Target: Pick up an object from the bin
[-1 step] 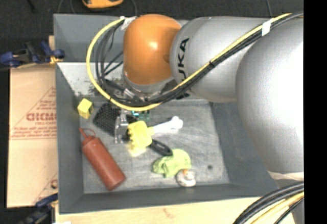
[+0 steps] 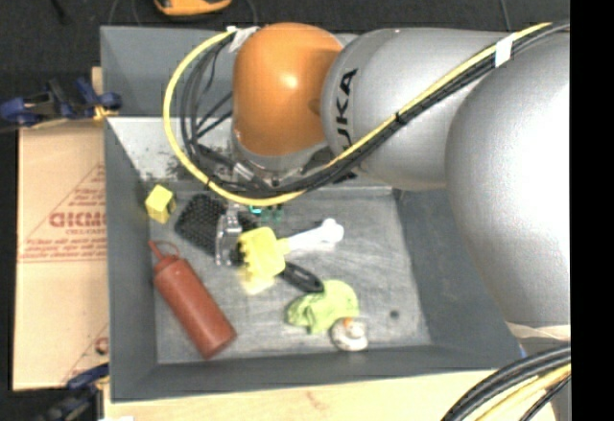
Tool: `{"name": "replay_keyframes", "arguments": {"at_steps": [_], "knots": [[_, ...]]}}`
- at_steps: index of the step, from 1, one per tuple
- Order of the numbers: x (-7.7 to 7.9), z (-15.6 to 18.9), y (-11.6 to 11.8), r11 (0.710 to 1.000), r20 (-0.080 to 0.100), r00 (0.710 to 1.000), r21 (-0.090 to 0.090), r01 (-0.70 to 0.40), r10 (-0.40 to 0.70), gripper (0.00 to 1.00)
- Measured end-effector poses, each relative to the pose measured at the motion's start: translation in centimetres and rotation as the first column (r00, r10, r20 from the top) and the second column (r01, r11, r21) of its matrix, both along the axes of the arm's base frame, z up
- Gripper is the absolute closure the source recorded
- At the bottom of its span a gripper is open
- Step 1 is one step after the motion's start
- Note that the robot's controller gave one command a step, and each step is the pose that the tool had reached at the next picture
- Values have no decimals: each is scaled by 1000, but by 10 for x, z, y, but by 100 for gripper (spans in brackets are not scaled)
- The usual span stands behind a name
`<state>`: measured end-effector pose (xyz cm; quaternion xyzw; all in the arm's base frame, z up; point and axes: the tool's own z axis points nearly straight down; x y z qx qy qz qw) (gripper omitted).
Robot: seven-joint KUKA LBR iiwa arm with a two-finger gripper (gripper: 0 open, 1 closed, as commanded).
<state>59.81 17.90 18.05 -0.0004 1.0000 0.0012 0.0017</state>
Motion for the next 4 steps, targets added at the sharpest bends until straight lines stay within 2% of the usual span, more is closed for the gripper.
{"name": "replay_keyframes", "arguments": {"at_steps": [1,2,3,4], "knots": [[45,-82,-11,999,14,999,7,45,-45,100],[45,-82,-11,999,14,999,7,46,-46,100],[42,-37,-11,999,-6,999,-2,34,-34,100],[38,32,-2,998,-2,998,-1,56,-56,100]]}}
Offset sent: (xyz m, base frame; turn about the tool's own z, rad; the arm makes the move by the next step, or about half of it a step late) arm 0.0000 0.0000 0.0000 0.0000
